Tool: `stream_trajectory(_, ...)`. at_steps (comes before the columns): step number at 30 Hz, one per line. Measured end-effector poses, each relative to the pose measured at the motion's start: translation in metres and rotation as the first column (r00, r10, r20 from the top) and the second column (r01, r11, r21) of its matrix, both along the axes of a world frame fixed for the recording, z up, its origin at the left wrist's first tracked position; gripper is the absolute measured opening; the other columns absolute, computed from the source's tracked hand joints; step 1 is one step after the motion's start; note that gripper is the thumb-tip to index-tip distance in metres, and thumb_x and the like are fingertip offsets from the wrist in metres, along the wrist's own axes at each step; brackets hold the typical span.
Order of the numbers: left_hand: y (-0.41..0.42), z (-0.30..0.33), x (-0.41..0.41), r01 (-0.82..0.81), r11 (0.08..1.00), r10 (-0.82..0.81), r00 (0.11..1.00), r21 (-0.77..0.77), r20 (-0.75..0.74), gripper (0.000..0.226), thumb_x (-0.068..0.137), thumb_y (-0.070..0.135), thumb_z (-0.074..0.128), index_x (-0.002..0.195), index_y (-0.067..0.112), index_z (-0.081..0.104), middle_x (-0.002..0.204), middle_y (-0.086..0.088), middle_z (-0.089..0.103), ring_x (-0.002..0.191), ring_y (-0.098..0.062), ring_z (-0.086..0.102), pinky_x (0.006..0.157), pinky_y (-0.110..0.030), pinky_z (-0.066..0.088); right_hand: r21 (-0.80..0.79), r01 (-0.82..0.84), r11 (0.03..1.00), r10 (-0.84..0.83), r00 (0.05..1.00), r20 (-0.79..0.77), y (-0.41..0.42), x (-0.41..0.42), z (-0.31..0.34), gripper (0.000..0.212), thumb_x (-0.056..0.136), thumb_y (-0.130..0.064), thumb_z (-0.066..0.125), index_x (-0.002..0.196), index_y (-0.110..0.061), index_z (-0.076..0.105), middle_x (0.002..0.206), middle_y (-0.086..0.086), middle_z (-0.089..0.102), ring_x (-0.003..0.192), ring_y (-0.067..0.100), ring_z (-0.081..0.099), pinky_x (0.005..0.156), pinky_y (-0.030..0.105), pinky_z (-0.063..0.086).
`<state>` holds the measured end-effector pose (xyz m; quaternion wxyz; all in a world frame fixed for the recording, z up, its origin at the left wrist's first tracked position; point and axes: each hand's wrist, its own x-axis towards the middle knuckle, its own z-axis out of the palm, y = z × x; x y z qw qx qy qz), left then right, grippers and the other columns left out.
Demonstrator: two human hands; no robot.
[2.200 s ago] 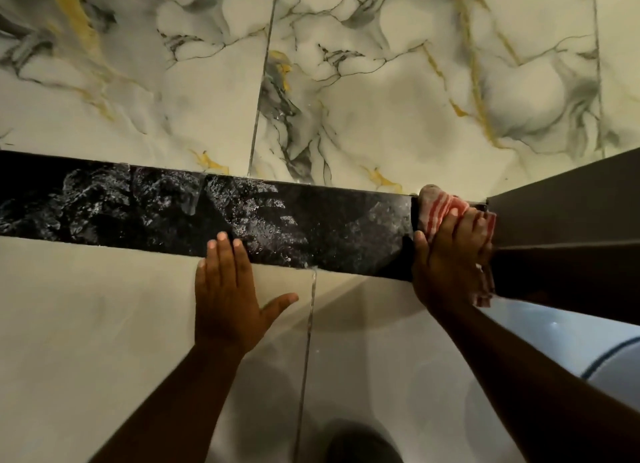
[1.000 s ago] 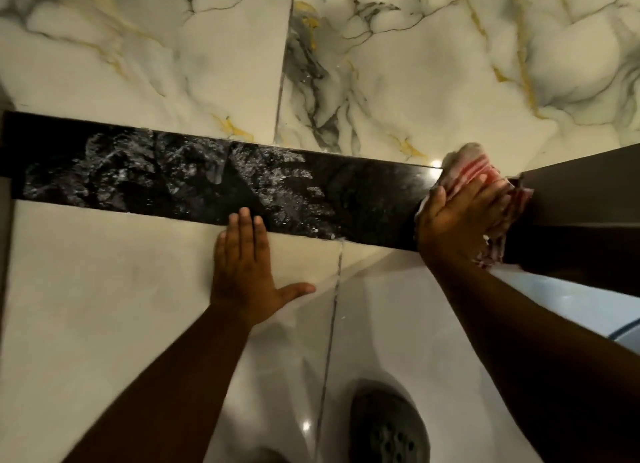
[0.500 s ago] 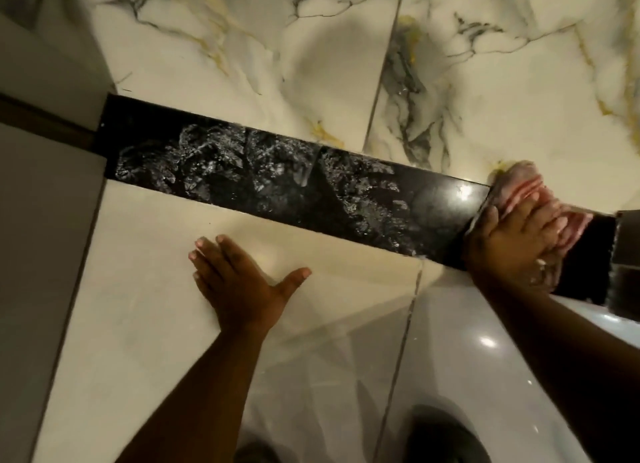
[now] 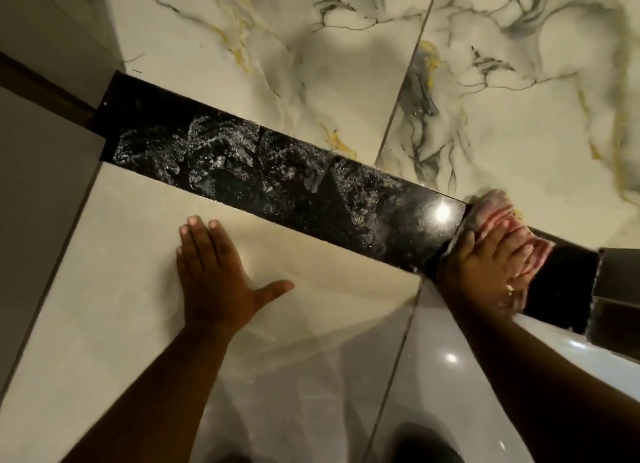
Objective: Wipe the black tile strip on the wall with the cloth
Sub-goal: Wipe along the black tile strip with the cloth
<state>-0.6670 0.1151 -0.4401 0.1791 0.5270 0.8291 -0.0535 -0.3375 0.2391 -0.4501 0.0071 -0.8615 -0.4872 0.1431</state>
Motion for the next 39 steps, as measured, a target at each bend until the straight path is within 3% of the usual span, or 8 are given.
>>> stream_trajectory(5, 0.0, 0.003, 0.006, -0.001, 1.0, 0.001, 1.0, -0.012, 0.025, 0.146, 0.058, 0.102, 0.025, 0.152, -0.008, 0.009, 0.159, -0.037, 0.005, 0.149, -0.05, 0.004, 0.117, -0.061, 0.014, -0.009, -0.339, 0.941, 0.338, 0.94, -0.038, -0.006, -0.058, -0.004, 0.068, 0.104, -0.053, 0.014, 0.158, -0.018, -0.006, 0.167, 0.012, -0.011, 0.153, 0.032, -0.013, 0.12, 0.054, -0.013)
stream_trajectory(9, 0.002, 0.011, 0.004, -0.006, 0.999, 0.008, 0.999, -0.047, 0.039, 0.149, 0.055, 0.103, 0.021, 0.152, -0.009, 0.008, 0.16, -0.035, 0.004, 0.15, -0.048, 0.004, 0.119, -0.059, 0.014, 0.054, -0.845, 0.531, 0.847, 0.53, -0.033, -0.033, 0.003, -0.003, 0.063, 0.102, -0.043, 0.027, 0.157, -0.013, 0.018, 0.165, 0.017, 0.012, 0.154, 0.036, 0.001, 0.121, 0.064, 0.006)
stream_trajectory(18, 0.003, 0.004, -0.005, -0.02, 0.999, 0.023, 0.998, -0.048, 0.051, 0.152, 0.052, 0.105, 0.024, 0.153, -0.006, 0.006, 0.161, -0.033, 0.003, 0.15, -0.047, 0.002, 0.119, -0.058, 0.013, 0.057, 0.019, 0.998, -0.019, 1.0, -0.012, 0.014, 0.007, 0.0, 0.073, 0.1, -0.051, 0.017, 0.158, -0.009, 0.007, 0.167, 0.02, 0.0, 0.153, 0.041, 0.0, 0.119, 0.065, -0.001)
stream_trajectory(26, 0.002, 0.008, -0.011, 0.006, 0.998, -0.003, 0.999, -0.068, 0.04, 0.152, 0.052, 0.105, 0.025, 0.154, -0.006, 0.004, 0.162, -0.031, 0.001, 0.151, -0.045, 0.002, 0.121, -0.057, 0.013, 0.02, -0.882, 0.471, 0.882, 0.471, 0.001, -0.032, 0.043, 0.0, 0.063, 0.103, -0.041, 0.026, 0.151, 0.0, 0.031, 0.161, 0.027, 0.018, 0.151, 0.046, 0.01, 0.117, 0.07, 0.013)
stream_trajectory(29, 0.003, 0.006, -0.016, 0.028, 0.996, -0.025, 0.999, -0.084, 0.037, 0.152, 0.051, 0.105, 0.024, 0.154, -0.004, -0.001, 0.162, -0.03, -0.004, 0.151, -0.044, -0.004, 0.121, -0.056, 0.009, 0.013, -0.721, 0.693, 0.717, 0.69, 0.093, -0.016, 0.057, 0.002, 0.056, 0.104, -0.028, 0.04, 0.147, 0.007, 0.036, 0.157, 0.034, 0.024, 0.149, 0.05, 0.014, 0.117, 0.071, 0.01)
stream_trajectory(31, 0.003, 0.005, -0.015, 0.023, 0.996, -0.02, 0.999, -0.085, 0.039, 0.152, 0.049, 0.105, 0.027, 0.154, -0.002, -0.001, 0.162, -0.03, -0.004, 0.151, -0.044, -0.005, 0.12, -0.057, 0.008, 0.013, -0.245, 0.969, 0.244, 0.969, 0.032, 0.004, 0.035, 0.002, 0.066, 0.104, -0.043, 0.029, 0.157, -0.006, 0.014, 0.166, 0.023, 0.008, 0.152, 0.042, 0.004, 0.119, 0.064, -0.001)
stream_trajectory(33, 0.003, 0.005, -0.013, 0.019, 0.997, -0.016, 0.999, -0.072, 0.04, 0.152, 0.049, 0.105, 0.029, 0.154, -0.002, 0.001, 0.162, -0.031, -0.001, 0.15, -0.045, -0.003, 0.12, -0.057, 0.01, -0.023, 0.083, 0.996, -0.083, 0.997, -0.002, 0.026, -0.001, 0.003, 0.071, 0.103, -0.051, 0.02, 0.158, -0.012, 0.0, 0.167, 0.018, -0.003, 0.153, 0.039, -0.004, 0.118, 0.063, -0.003)
stream_trajectory(39, 0.0, 0.007, -0.009, 0.007, 0.999, -0.006, 1.0, -0.033, 0.017, 0.149, 0.054, 0.103, 0.03, 0.153, -0.005, 0.01, 0.162, -0.031, 0.008, 0.15, -0.046, 0.006, 0.12, -0.057, 0.016, -0.051, -0.682, 0.73, 0.677, 0.731, -0.079, -0.025, -0.074, -0.003, 0.068, 0.102, -0.053, 0.011, 0.159, -0.018, -0.004, 0.167, 0.013, -0.009, 0.153, 0.033, -0.011, 0.121, 0.057, -0.009)
